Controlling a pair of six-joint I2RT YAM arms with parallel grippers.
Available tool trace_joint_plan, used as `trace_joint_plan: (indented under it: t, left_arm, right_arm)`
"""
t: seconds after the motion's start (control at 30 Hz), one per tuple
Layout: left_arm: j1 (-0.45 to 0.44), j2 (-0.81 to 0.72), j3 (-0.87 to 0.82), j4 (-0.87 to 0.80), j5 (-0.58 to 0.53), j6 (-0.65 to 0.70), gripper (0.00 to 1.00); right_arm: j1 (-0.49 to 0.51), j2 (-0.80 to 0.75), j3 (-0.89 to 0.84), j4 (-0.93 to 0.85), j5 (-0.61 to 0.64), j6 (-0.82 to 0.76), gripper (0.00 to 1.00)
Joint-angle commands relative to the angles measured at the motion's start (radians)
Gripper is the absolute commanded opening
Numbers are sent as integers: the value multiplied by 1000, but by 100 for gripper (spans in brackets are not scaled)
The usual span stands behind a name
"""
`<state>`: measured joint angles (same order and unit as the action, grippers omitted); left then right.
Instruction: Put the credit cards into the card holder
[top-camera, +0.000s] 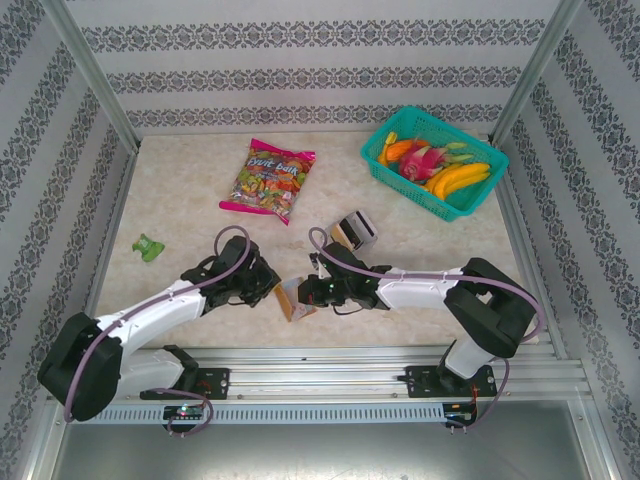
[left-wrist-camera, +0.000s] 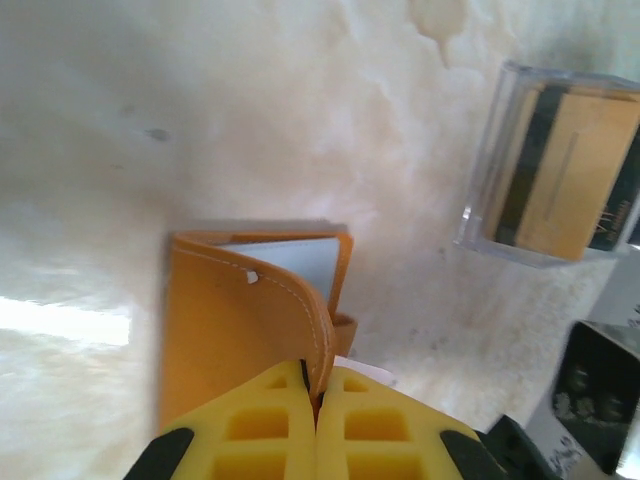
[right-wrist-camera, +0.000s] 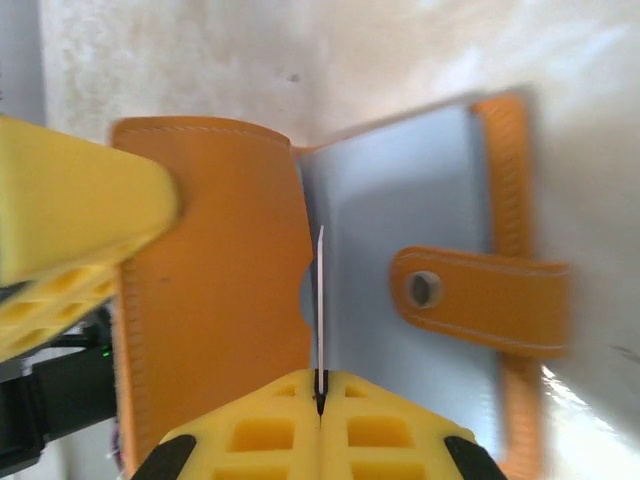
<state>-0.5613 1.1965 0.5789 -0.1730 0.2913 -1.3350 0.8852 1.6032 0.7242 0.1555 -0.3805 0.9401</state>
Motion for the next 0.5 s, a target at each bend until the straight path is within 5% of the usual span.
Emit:
trace_joint_plan:
  t: [0.0,0.2,0.47]
  left_arm:
    - [4,51,74,120,82,31,0]
    - [7,183,147,136,182,139,0]
    - [66,253,134,22,244,414,0]
  right_arm:
    - [-23,-54,-2,-67,73,-49,0]
    - [-37,-155,7,-299,272,-132,0]
    - [-92,-192,6,-455,341,-204,0]
